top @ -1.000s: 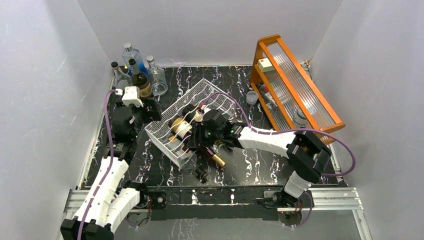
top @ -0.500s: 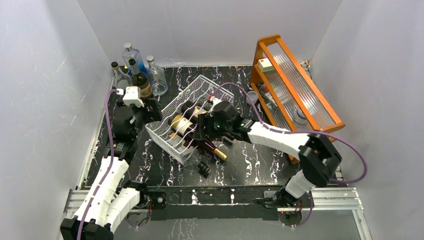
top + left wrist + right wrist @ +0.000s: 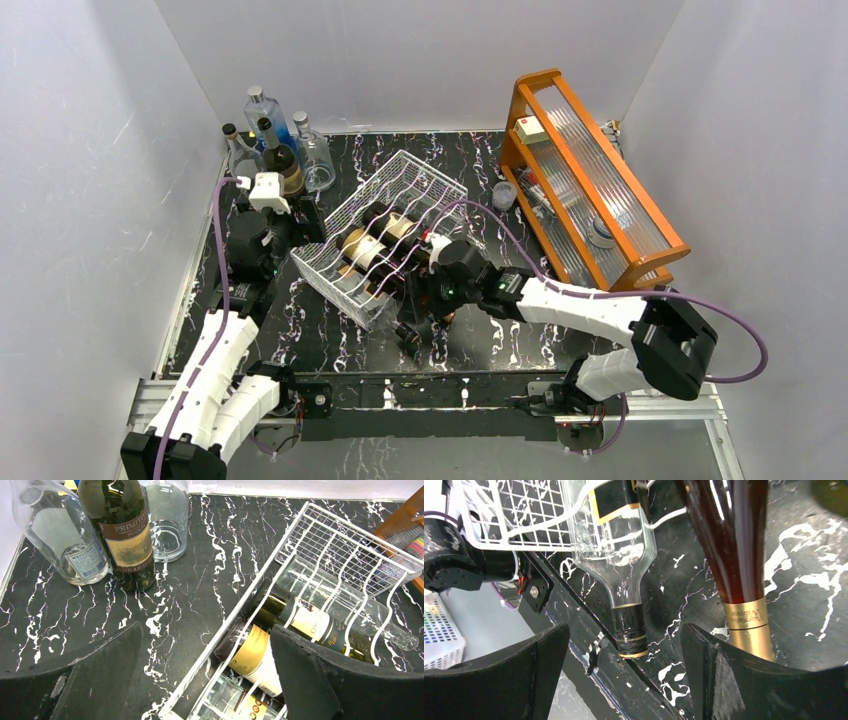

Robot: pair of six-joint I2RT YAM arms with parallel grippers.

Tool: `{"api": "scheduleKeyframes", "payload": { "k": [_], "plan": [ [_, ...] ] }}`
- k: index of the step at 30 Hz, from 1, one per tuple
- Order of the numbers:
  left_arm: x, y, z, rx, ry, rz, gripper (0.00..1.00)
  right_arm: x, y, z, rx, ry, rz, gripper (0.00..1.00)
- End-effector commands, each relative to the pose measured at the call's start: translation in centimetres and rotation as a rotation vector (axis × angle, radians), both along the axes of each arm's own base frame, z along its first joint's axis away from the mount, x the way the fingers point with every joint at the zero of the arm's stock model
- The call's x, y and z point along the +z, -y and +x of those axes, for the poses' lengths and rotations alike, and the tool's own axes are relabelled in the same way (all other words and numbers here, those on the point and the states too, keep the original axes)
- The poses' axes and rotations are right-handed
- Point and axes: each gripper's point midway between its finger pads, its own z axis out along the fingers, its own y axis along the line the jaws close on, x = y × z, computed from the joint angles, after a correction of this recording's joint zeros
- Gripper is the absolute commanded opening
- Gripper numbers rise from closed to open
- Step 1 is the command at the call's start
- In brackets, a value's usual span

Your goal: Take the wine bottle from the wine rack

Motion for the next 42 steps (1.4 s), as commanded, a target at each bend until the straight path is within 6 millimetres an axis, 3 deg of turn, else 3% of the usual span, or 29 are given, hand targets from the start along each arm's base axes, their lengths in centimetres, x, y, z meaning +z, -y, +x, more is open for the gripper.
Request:
{"api": "scheduleKeyframes", "payload": {
  "k": [1, 7, 13, 23, 28, 38, 42],
  "plan": [
    [1.3, 0.2, 0.1, -0.009, 0.031, 0.005, 0.98, 0.4, -2.4, -0.5, 0.027, 0.019, 0.087, 0.92],
    [1.2, 0.3, 0.1, -0.015, 0.026, 0.006, 0.98, -1.9, -4.1, -1.0, 0.035, 0.06, 0.045, 0.9],
    [1.2, 0.4, 0.1, -0.02, 0.028, 0.01, 0.98, -4.3, -4.7, -0.2, 0.007, 0.141, -0.033, 0.77],
    [1.2, 0.5, 0.0, -0.026, 0.029, 0.013, 0.98, -5.9, -6.2, -1.0, 0.049, 0.17, -0.032, 0.64],
    [1.3, 0.6, 0.0, -0.028, 0.031, 0.012, 0.98, -6.7, -5.8, -1.6, 0.057, 0.155, -0.043, 0.58],
    [1.1, 0.8, 0.0, -0.036, 0.027, 0.014, 0.98, -6.0, -3.6, -1.9, 0.023, 0.163, -0.066, 0.38],
    [1.0, 0.8, 0.0, -0.036, 0.024, 0.017, 0.98, -5.7, -2.7, -2.5, 0.033, 0.154, -0.058, 0.37]
  ]
}}
